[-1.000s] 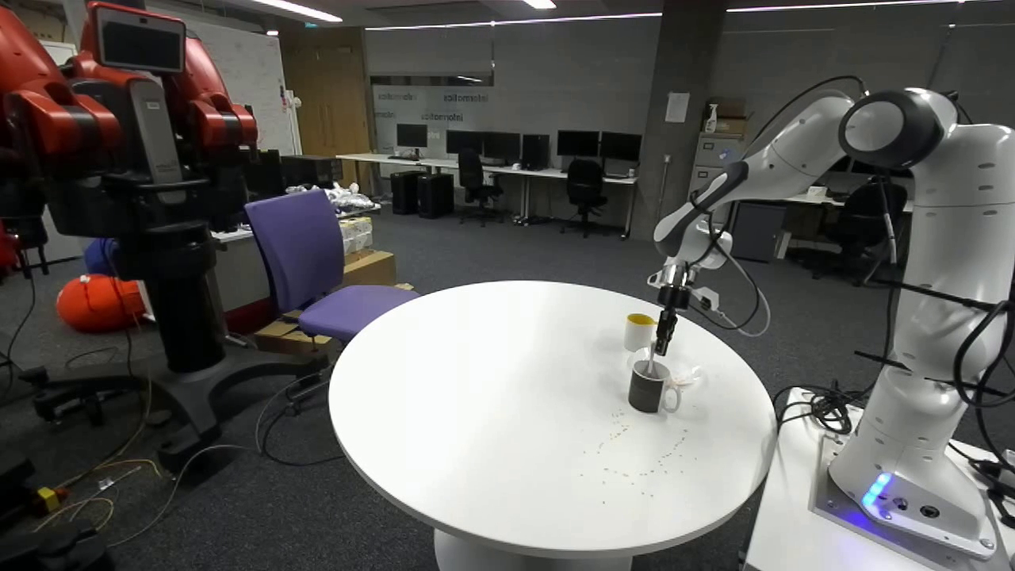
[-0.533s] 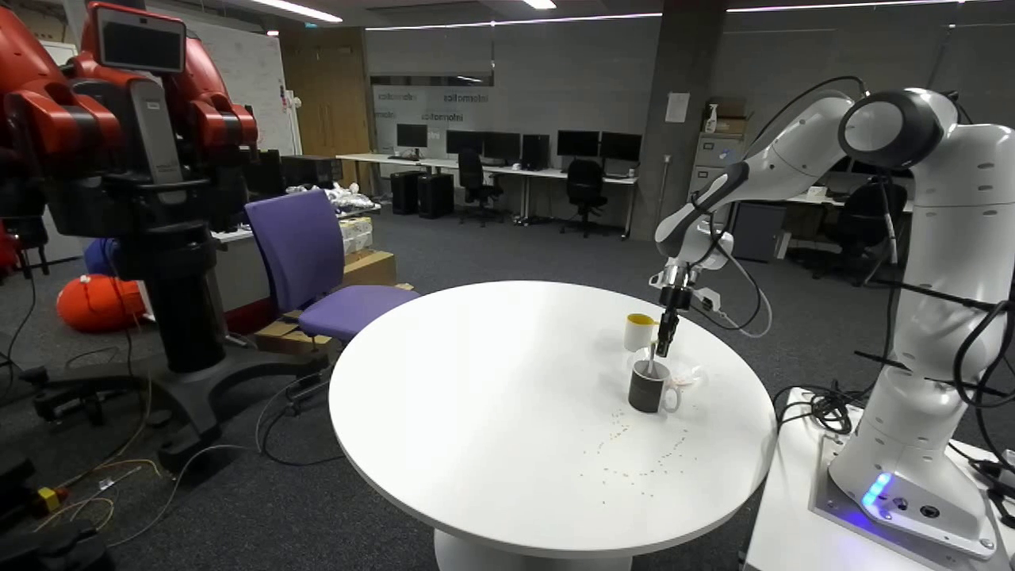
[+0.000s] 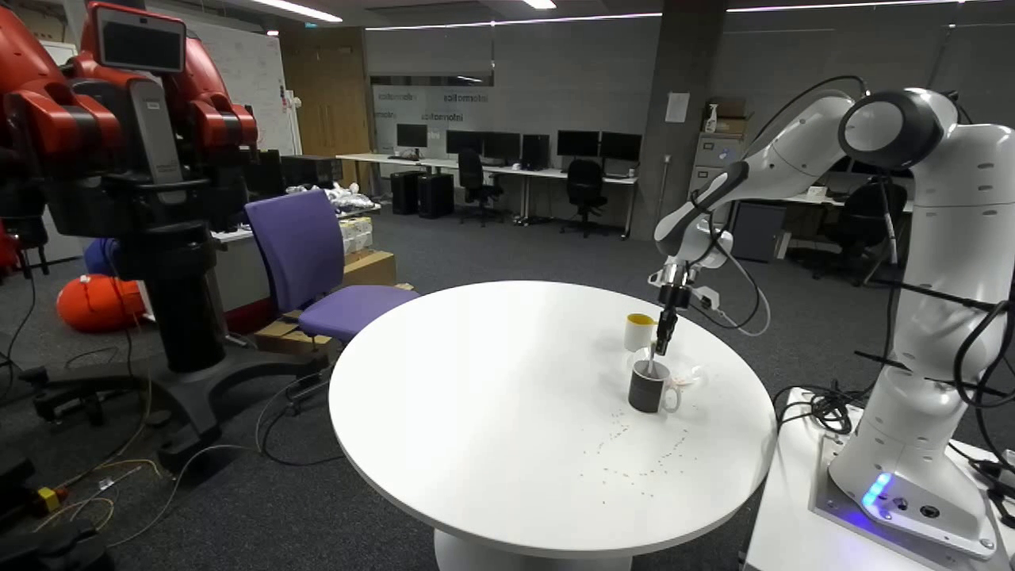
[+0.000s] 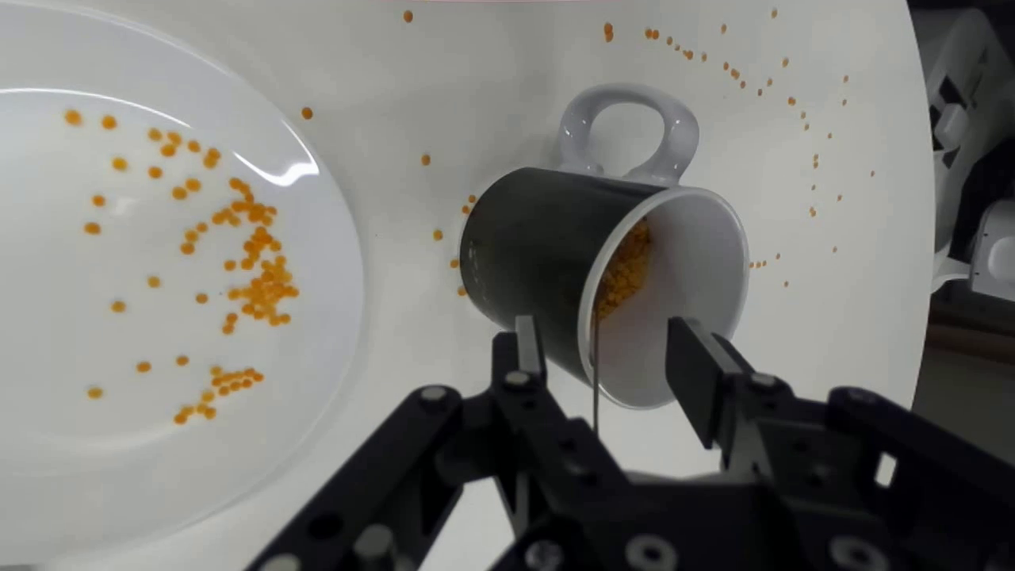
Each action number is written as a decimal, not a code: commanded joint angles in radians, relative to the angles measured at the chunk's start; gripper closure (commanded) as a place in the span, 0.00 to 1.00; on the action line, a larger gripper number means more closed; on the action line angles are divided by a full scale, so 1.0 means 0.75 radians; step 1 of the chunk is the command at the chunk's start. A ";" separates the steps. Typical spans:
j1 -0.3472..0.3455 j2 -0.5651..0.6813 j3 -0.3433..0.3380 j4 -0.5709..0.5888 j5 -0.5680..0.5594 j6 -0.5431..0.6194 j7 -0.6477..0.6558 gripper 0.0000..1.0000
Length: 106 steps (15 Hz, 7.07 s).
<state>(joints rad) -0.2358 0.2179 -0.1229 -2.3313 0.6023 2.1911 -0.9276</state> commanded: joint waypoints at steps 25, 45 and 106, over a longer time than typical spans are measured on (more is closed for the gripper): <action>0.023 0.011 0.047 0.028 -0.005 0.109 0.024 0.67; 0.026 -0.002 0.050 0.036 -0.024 0.077 0.031 0.99; 0.314 -0.210 0.157 -0.124 -1.157 0.558 0.785 0.99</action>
<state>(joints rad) 0.0102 0.0380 0.0017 -2.4678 -0.2342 2.5782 -0.3307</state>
